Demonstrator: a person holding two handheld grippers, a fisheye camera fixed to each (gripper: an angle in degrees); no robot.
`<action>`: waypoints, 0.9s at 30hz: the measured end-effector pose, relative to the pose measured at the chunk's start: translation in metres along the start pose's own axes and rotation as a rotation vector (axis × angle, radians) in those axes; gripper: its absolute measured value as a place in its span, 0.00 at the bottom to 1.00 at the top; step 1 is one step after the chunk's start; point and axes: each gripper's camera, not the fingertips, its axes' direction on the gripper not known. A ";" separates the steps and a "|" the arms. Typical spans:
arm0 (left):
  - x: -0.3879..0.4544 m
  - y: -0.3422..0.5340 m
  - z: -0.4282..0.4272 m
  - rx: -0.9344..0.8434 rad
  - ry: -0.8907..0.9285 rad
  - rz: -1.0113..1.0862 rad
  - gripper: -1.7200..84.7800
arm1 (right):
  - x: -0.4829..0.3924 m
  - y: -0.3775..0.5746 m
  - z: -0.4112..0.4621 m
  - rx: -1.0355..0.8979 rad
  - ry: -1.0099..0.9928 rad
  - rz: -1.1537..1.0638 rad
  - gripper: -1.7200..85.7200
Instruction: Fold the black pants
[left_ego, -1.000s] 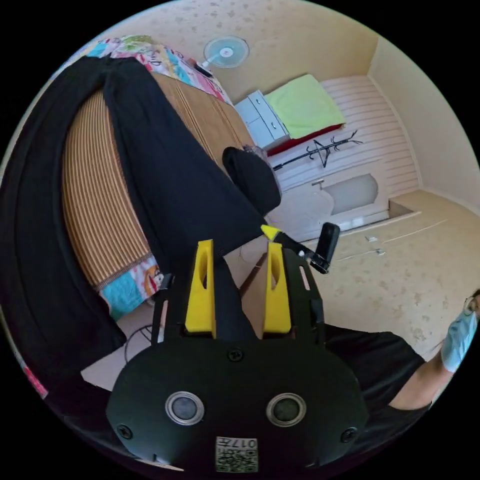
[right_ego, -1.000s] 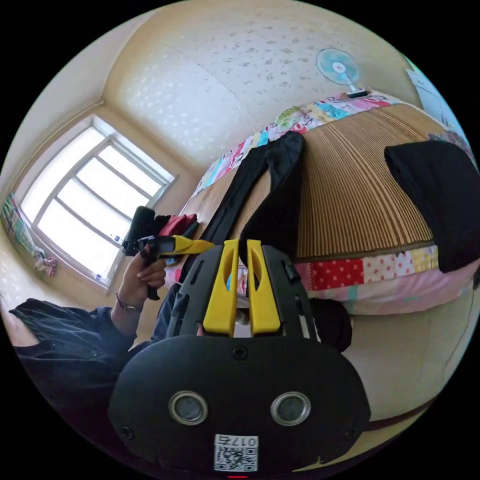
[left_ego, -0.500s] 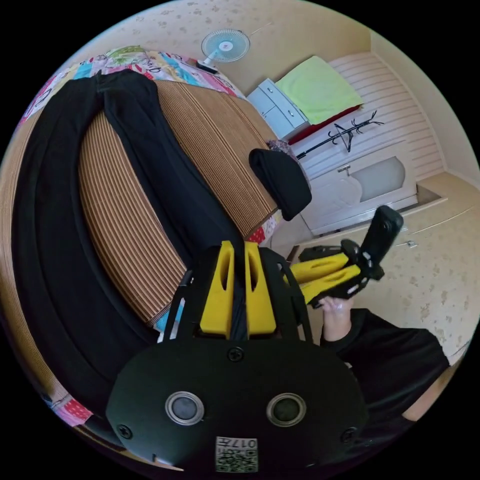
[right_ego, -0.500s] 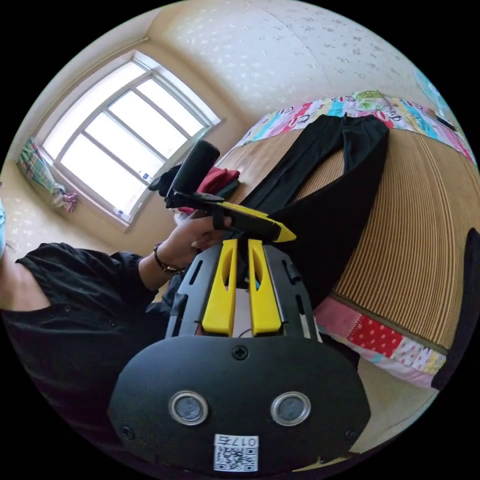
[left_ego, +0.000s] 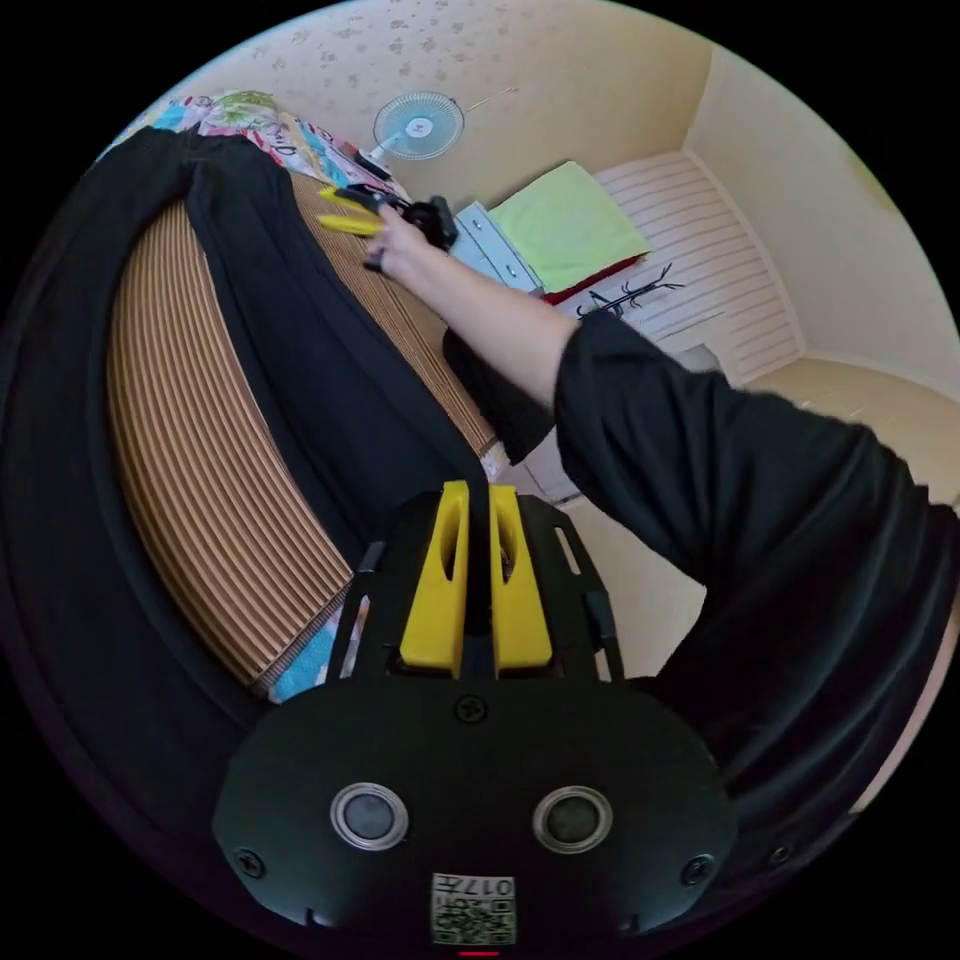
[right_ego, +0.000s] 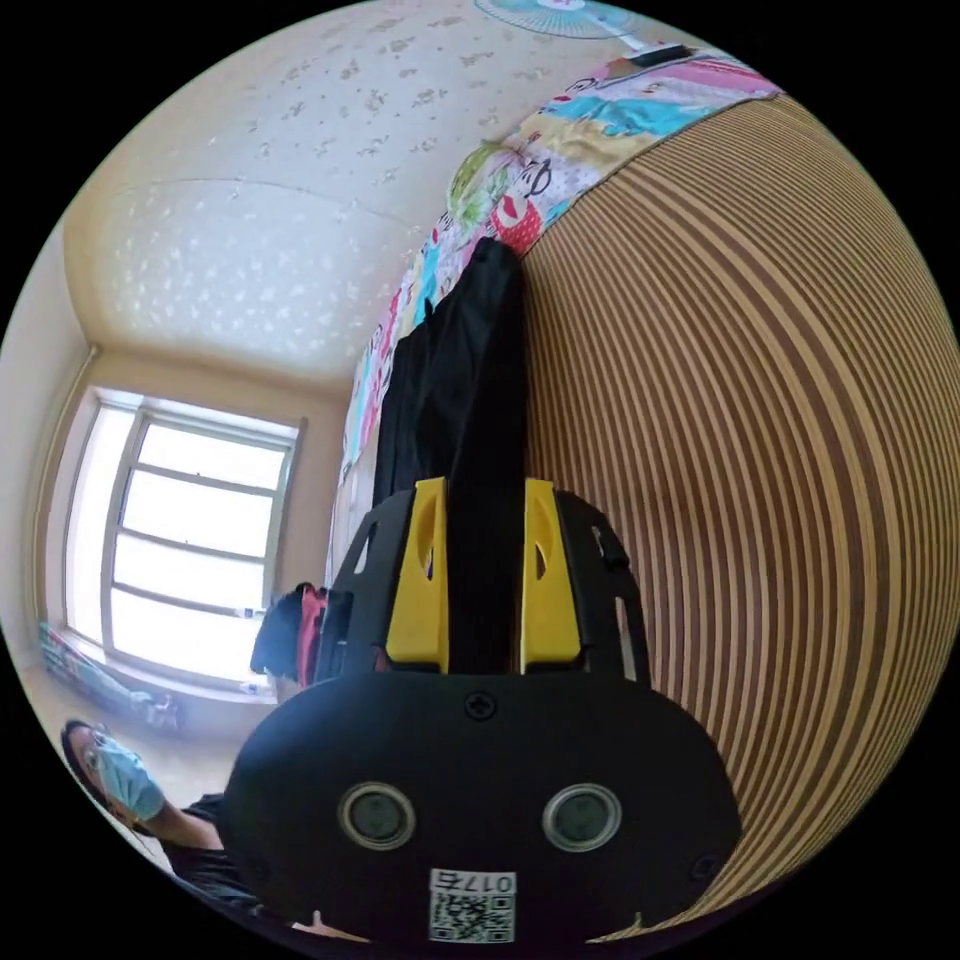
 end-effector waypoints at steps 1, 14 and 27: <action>-0.003 0.001 0.000 0.000 0.019 0.000 0.06 | 0.004 -0.029 0.016 0.033 0.016 0.011 0.18; -0.046 0.015 -0.041 0.077 0.243 0.004 0.05 | -0.015 -0.178 0.153 0.155 0.291 -0.024 0.08; -0.042 0.107 -0.205 0.290 0.034 -0.139 0.03 | -0.284 -0.123 0.337 0.235 0.624 -0.598 0.06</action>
